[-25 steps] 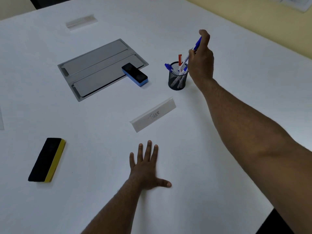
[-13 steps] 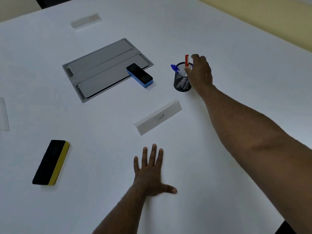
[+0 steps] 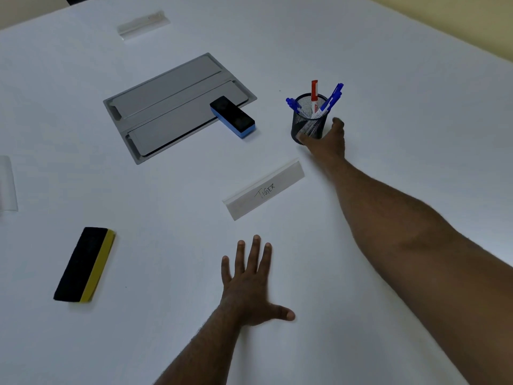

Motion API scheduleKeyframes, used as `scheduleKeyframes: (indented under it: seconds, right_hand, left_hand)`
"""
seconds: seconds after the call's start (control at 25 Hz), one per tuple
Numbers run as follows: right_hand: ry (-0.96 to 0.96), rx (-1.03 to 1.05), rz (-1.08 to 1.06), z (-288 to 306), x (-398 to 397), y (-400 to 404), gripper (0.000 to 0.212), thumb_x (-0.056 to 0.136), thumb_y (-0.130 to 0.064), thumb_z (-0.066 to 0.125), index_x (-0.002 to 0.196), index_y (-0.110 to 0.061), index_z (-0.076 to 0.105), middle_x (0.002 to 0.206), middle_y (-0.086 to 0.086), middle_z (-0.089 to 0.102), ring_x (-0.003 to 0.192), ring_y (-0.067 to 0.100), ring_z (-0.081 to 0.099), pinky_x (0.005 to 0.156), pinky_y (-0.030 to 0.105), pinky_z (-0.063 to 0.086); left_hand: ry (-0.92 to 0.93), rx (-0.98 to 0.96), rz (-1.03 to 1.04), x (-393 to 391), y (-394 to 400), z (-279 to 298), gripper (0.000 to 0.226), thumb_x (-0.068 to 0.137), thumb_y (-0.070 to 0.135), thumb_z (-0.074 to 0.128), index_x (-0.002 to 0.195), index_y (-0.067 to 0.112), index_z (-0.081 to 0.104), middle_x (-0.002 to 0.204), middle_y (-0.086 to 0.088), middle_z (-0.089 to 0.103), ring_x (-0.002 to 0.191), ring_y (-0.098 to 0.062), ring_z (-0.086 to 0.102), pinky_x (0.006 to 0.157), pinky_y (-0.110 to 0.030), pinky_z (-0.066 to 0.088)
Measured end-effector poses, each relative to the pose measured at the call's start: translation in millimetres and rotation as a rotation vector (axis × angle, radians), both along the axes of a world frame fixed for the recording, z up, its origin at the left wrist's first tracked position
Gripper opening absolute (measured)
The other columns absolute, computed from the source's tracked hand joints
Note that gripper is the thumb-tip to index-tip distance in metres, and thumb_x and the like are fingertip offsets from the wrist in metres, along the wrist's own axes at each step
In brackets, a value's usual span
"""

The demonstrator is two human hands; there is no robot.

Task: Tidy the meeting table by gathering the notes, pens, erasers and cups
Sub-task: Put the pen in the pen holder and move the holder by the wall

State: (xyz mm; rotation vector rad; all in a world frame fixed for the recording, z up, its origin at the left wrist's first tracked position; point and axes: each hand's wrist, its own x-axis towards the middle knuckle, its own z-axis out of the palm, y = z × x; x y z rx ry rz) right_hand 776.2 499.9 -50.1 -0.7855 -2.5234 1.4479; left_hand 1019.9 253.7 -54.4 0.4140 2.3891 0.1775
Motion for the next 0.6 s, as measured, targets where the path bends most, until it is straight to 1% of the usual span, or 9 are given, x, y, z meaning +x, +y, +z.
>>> scheduleKeyframes:
  seconds: [0.08,0.2,0.32,0.44,0.52,0.6]
  right_hand:
    - [0.053,-0.025,0.003,6.6,-16.2,0.1,0.107,0.062,-0.042,0.085,0.146,-0.012,0.025,0.148,0.008,0.038,0.132,0.023,0.042,0.104,0.032,0.039]
    - [0.121,-0.012,-0.035,5.6,-31.3,1.1,0.106,0.051,-0.047,0.086,0.138,-0.015,0.035,0.134,0.002,0.052,0.118,0.019,0.054,0.098,0.037,0.049]
    - [0.143,-0.007,-0.033,1.9,-30.2,-1.1,0.095,0.052,-0.046,0.085,0.131,-0.015,0.040,0.127,-0.001,0.057,0.112,0.017,0.057,0.096,0.036,0.051]
    - [0.197,-0.034,-0.054,5.0,-17.6,-5.6,0.094,0.051,-0.047,0.084,0.130,-0.017,0.042,0.126,-0.003,0.058,0.111,0.015,0.058,0.095,0.029,0.051]
    - [0.226,-0.051,-0.062,14.3,-4.4,-8.0,0.094,0.051,-0.048,0.084,0.129,-0.018,0.043,0.125,-0.005,0.059,0.109,0.013,0.059,0.091,0.025,0.052]
    - [0.250,-0.037,-0.056,28.5,11.9,-7.0,0.092,0.050,-0.050,0.083,0.127,-0.019,0.044,0.122,-0.006,0.060,0.106,0.012,0.060,0.088,0.024,0.052]
  left_hand:
    - [0.008,0.000,0.004,-0.9,0.4,-0.6,0.142,0.050,0.091,0.058,0.136,0.034,-0.041,0.141,0.009,-0.054,0.126,-0.022,-0.054,0.109,-0.058,-0.025]
    - [0.009,-0.009,0.003,-1.1,0.9,-2.8,0.143,0.050,0.091,0.057,0.140,0.033,-0.038,0.142,0.009,-0.054,0.125,-0.021,-0.054,0.108,-0.057,-0.025]
    - [0.011,-0.010,0.004,0.2,0.9,-3.5,0.144,0.051,0.091,0.057,0.142,0.032,-0.037,0.143,0.009,-0.053,0.127,-0.022,-0.053,0.110,-0.059,-0.023]
    - [0.011,-0.001,0.006,0.6,-0.2,-5.0,0.144,0.050,0.092,0.057,0.143,0.032,-0.036,0.144,0.008,-0.052,0.129,-0.024,-0.051,0.111,-0.061,-0.020]
    - [0.022,-0.005,0.008,-0.2,-0.6,-6.4,0.144,0.050,0.092,0.056,0.143,0.031,-0.036,0.144,0.008,-0.052,0.130,-0.025,-0.050,0.111,-0.061,-0.020]
    - [0.022,-0.015,0.003,0.2,-0.7,-5.9,0.144,0.049,0.093,0.055,0.143,0.031,-0.036,0.144,0.007,-0.051,0.130,-0.025,-0.049,0.111,-0.060,-0.019]
